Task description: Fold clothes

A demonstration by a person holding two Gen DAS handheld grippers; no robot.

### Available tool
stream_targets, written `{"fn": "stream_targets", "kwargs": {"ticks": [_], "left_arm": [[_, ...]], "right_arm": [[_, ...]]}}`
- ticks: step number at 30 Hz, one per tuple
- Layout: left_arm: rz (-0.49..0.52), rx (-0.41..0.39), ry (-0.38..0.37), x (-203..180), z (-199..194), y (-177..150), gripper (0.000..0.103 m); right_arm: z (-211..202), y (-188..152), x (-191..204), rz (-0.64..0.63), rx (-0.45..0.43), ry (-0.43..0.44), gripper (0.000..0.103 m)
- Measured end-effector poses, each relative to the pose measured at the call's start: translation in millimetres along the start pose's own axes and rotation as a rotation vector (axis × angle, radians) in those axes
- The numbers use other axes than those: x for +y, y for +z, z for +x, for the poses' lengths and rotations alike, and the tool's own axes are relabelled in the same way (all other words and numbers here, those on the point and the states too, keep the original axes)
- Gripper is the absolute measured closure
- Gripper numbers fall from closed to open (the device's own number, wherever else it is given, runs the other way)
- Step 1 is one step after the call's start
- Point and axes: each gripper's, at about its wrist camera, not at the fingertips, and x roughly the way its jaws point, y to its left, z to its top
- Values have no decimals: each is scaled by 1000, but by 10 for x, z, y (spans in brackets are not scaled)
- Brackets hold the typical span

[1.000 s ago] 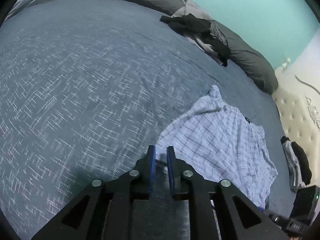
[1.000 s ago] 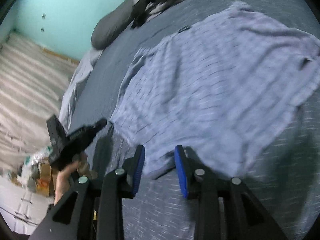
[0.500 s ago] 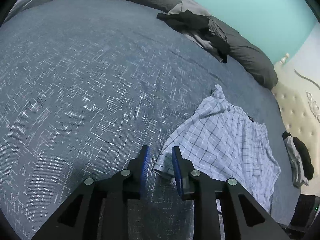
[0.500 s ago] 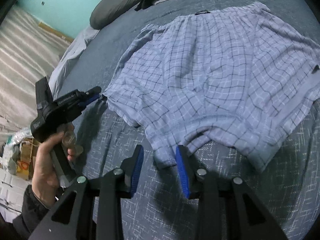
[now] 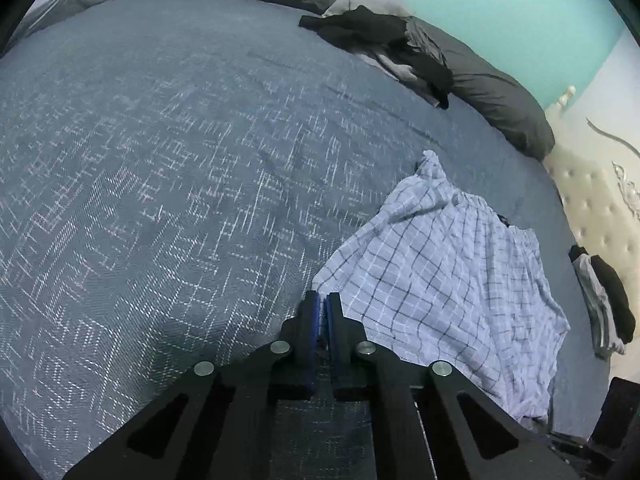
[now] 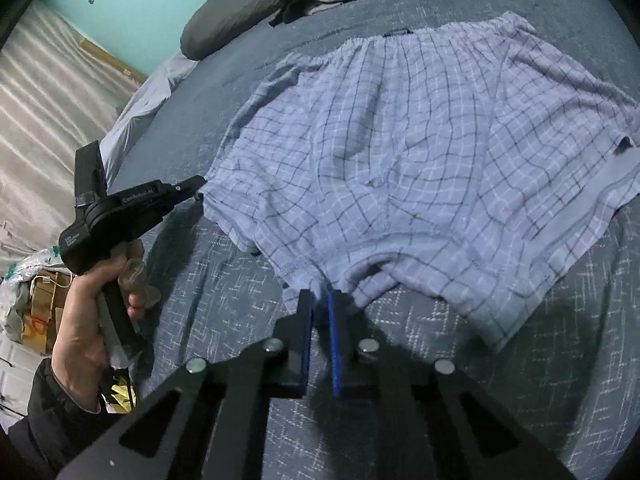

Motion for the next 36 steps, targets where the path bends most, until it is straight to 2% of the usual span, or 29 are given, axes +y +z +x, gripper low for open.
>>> {"fn": "stream_targets", "kwargs": {"ticks": [7,11,21,31,32,34,35,36], "left_arm": [[-4,-56,-8,3,-167,122,100],[-4,-58,-14,-9,-203,143,100],[-9,12,37,95,3,79,99],[-14,-45,51,50,-92,119,97],[-15,-55,53,37,-117,119,96],[-19,-75,59,31,-170,119,86],[-22,-85,61,35,-197,120,76],[-27,-94,63,40,-224,120,71]], "right_arm": [[-303,54,-43,-6,-66,28,98],[-430,96,-88,-3,-84,45,98],[-131,-48,-130,-10,37,43,98],[-221,-40,-162,-2,50,76,94],[-235,-46,-169,0,49,79,94],[-277,-49,-201,15,34,76,94],[-286,-49,-224,25,33,78,94],[-294,-50,-247,36,32,80,94]]}}
